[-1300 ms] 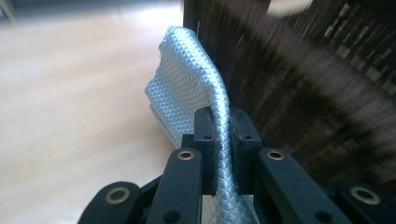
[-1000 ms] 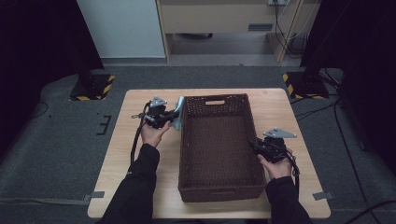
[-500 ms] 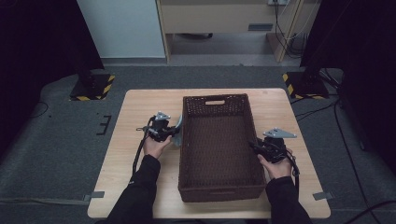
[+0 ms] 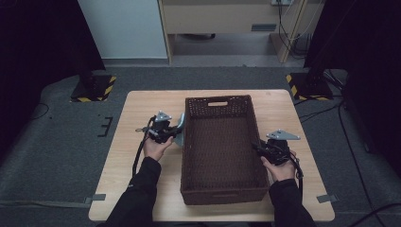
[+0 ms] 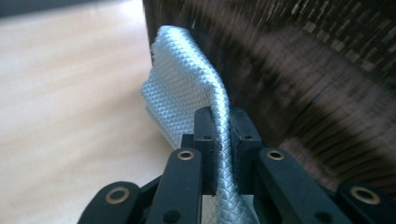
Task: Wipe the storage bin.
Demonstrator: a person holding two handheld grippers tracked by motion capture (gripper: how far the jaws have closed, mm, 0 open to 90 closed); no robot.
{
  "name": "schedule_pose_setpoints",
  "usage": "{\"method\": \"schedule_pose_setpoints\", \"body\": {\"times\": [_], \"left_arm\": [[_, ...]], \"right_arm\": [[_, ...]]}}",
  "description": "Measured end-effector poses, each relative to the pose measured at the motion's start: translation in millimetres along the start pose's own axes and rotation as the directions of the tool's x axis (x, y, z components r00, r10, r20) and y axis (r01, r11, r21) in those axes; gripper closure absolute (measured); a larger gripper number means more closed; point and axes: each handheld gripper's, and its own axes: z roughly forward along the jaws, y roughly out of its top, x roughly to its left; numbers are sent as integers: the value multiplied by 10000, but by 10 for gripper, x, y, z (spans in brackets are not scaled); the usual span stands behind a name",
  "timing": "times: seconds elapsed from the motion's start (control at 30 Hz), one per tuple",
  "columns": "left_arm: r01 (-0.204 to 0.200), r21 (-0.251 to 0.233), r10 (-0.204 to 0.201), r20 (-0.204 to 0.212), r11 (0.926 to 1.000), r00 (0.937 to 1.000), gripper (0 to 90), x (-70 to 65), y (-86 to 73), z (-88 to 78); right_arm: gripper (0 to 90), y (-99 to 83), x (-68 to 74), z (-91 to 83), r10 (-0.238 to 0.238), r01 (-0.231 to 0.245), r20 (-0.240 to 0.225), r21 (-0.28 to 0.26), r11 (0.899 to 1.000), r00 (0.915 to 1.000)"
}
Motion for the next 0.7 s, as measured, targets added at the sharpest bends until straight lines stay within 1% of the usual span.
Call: {"method": "schedule_pose_setpoints", "body": {"times": [0.03, 0.07, 0.1, 0.13, 0.2, 0.27, 0.3, 0.33, 0.37, 0.4, 0.43, 0.47, 0.5, 0.57, 0.6, 0.63, 0.67, 0.7], "left_arm": [[143, 269, -142, -12, 9995, 9999, 825, 20, -85, 82], [150, 468, -147, -53, 9988, 9999, 825, 28, -119, 123], [180, 595, -174, -113, 9981, 9998, 825, 33, -138, 153], [260, 583, -257, -61, 9980, 9997, 825, 37, -146, 165], [297, 537, -298, -3, 9981, 9996, 825, 34, -142, 163], [193, 322, -195, 48, 9993, 9998, 825, 14, -86, 101], [84, 184, -85, 42, 9998, 10000, 825, 7, -42, 49], [37, -170, -36, 70, 9998, 10000, 825, -3, 50, -66], [37, -170, -36, 70, 9998, 10000, 825, -3, 50, -66], [-44, -441, 49, 110, 9990, 9999, 825, -14, 120, -154], [-119, -615, 128, 140, 9980, 9998, 825, -27, 171, -217], [-293, -809, 307, 161, 9963, 9994, 825, -59, 232, -296], [-293, -809, 307, 161, 9963, 9994, 825, -59, 232, -296], [-521, -749, 535, 168, 9958, 9984, 825, -89, 240, -322], [-632, -512, 640, 145, 9967, 9978, 825, -96, 190, -280], [-632, -512, 640, 145, 9967, 9978, 825, -96, 190, -280], [-536, -460, 545, 170, 9975, 9984, 825, -90, 148, -245], [-292, -265, 298, 232, 9992, 9993, 825, -61, 51, -163]], "right_arm": [[700, 0, 0, 0, -2, 2, -1, 0, 10000, 10000], [700, 0, -1, 1, -12, 12, 2, 4, 10000, 10000], [700, 1, -1, 1, -7, 7, 3, 9, 10000, 10000], [700, 0, 0, 0, -13, 13, 6, 6, 10000, 10000], [700, 0, 0, 0, -21, 21, 10, 5, 10000, 10000], [699, 0, -1, 1, -8, 8, 3, 4, 10000, 10000], [700, 0, -1, 1, -2, 2, 3, 5, 10000, 10000], [700, 0, -1, 1, -9, 9, 4, 3, 10000, 10000], [700, 0, -1, 1, -9, 9, 4, 3, 10000, 10000], [700, 0, 0, 1, -9, 9, 7, 5, 10000, 10000], [700, 0, 0, 1, -11, 11, 11, 5, 10000, 10000], [700, 0, 0, 1, -10, 10, 11, 7, 10000, 10000], [700, 0, 0, 0, -10, 10, 12, 7, 10000, 10000], [700, 0, 0, 0, -11, 11, 13, 6, 10000, 10000], [700, 0, 1, 0, -23, 23, 23, 0, 10000, 10000], [700, 0, 1, 0, -20, 20, 26, -3, 10000, 10000], [700, 0, 1, 0, -27, 27, 25, -1, 10000, 10000], [700, 0, 1, 0, -11, 11, 16, 0, 10000, 10000]]}}
